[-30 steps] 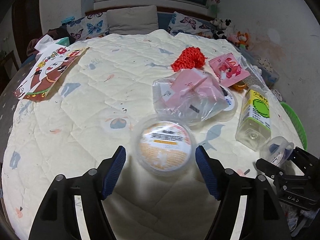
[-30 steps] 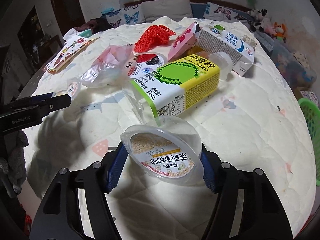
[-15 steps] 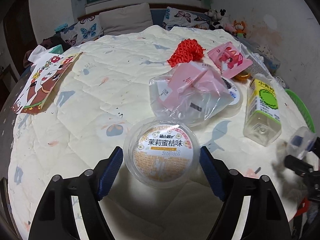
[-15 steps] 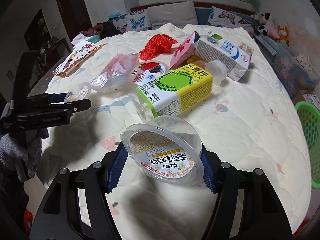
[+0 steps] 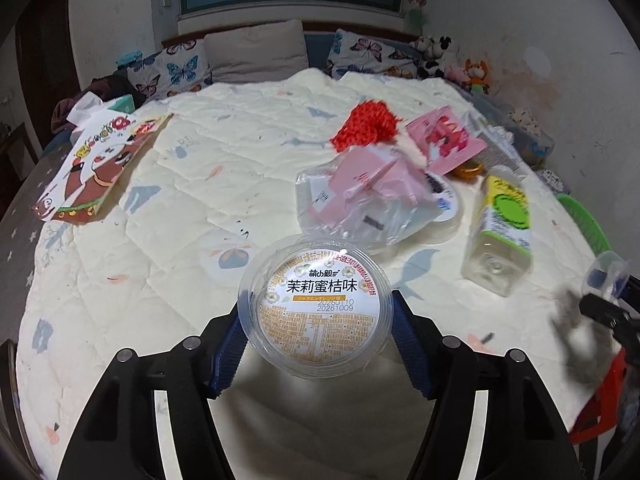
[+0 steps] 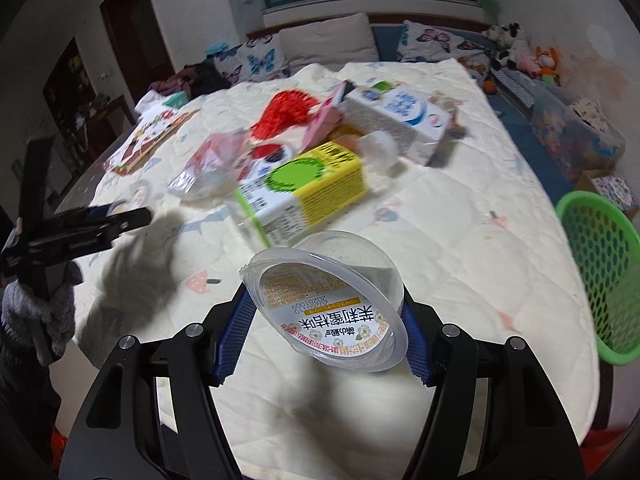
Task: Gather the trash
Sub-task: 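Pass the clear jelly cup from the right tool into the left tool, then carry the jelly cup over the green basket and open the left tool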
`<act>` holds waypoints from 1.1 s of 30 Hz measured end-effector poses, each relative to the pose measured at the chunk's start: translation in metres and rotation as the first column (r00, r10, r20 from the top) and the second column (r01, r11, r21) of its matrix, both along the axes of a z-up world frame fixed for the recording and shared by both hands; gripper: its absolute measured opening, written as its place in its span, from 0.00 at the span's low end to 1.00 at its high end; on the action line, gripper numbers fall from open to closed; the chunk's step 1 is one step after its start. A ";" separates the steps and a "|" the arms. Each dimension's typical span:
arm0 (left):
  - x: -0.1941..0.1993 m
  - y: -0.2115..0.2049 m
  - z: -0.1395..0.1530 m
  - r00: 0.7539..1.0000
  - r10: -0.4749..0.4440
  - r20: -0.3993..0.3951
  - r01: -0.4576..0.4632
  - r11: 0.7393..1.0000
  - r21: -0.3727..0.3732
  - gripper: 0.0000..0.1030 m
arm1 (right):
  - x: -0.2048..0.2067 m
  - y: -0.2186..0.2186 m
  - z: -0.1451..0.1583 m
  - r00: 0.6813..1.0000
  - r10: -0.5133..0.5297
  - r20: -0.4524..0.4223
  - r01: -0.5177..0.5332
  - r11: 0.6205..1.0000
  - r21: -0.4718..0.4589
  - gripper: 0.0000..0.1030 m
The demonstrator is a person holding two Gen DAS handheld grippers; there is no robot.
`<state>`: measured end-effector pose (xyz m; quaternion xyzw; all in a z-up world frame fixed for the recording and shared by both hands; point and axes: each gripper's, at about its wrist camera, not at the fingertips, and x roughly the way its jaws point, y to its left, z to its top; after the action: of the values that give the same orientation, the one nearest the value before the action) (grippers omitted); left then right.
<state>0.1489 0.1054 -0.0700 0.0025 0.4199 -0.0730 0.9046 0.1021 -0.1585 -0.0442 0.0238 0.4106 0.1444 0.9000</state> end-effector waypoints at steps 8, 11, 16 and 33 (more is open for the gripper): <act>-0.019 -0.034 0.036 0.995 -0.079 0.065 0.081 0.996 -0.026 0.63 | -0.006 -0.070 0.013 0.986 -0.160 0.037 0.160 0.987 0.006 0.64; -0.019 -0.061 0.047 0.987 -0.137 0.085 0.140 0.990 -0.028 0.63 | -0.006 -0.112 0.015 0.968 -0.247 0.039 0.247 0.969 0.007 0.64; -0.014 -0.107 0.058 0.970 -0.223 0.095 0.227 0.973 -0.040 0.63 | -0.003 -0.182 0.006 0.930 -0.367 0.021 0.368 0.929 -0.026 0.65; 0.017 -0.265 0.075 0.894 -0.440 0.083 0.442 0.897 -0.010 0.63 | 0.004 -0.303 -0.064 0.844 -0.517 -0.142 0.518 0.855 -0.030 0.66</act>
<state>0.1660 -0.1596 0.0048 0.0876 0.3716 -0.2819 0.8802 0.1065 -0.4611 -0.1081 0.1482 0.4527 -0.1035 0.8732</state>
